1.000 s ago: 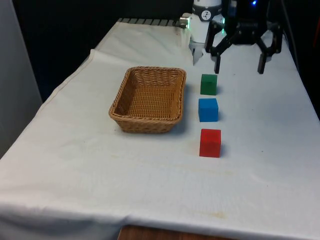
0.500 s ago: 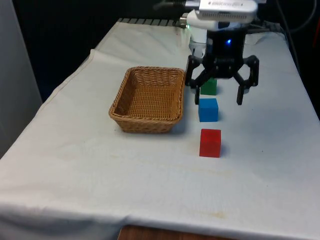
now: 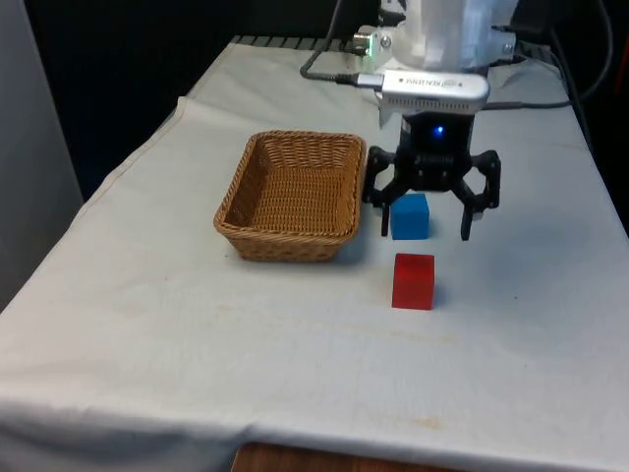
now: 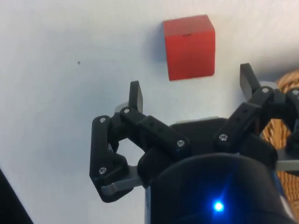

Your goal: Pick up exactly two blocks and place them into the basket.

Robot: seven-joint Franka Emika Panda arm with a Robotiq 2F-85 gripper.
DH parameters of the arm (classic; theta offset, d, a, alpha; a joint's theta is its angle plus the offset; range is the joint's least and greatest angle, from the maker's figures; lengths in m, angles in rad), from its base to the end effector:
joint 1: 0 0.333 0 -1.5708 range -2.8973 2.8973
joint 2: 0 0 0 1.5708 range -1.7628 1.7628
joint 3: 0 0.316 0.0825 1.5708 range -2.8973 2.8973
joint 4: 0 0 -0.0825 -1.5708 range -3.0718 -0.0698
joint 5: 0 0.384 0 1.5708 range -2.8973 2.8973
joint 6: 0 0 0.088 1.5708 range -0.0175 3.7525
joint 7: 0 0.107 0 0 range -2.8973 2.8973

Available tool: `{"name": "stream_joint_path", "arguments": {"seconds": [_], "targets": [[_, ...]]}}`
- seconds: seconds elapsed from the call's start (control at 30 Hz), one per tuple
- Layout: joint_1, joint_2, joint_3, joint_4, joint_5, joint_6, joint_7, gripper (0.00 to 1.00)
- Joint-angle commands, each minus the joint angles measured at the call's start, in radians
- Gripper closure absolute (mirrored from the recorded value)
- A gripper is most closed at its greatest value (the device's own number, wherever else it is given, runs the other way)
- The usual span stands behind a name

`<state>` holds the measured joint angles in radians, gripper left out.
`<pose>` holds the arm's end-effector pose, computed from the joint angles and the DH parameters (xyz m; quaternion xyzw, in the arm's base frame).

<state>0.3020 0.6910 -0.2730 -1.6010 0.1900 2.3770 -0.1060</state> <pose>0.7048 0.0503 0.2473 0.9975 0.0372 0.0567 0.0173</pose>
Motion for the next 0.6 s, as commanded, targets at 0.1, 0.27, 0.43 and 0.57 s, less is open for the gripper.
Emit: {"name": "stream_joint_path", "arguments": {"seconds": [0.1, 0.27, 0.43, 0.57], "targets": [[-0.013, 0.049, 0.007, 0.043, 0.028, 0.013, -0.005, 0.00], [-0.024, 0.115, 0.003, 0.108, 0.052, 0.017, -0.020, 0.00], [-0.033, 0.180, -0.008, 0.172, 0.078, 0.015, -0.048, 0.00], [-0.036, 0.195, -0.016, 0.180, 0.124, 0.016, -0.094, 0.00]]}}
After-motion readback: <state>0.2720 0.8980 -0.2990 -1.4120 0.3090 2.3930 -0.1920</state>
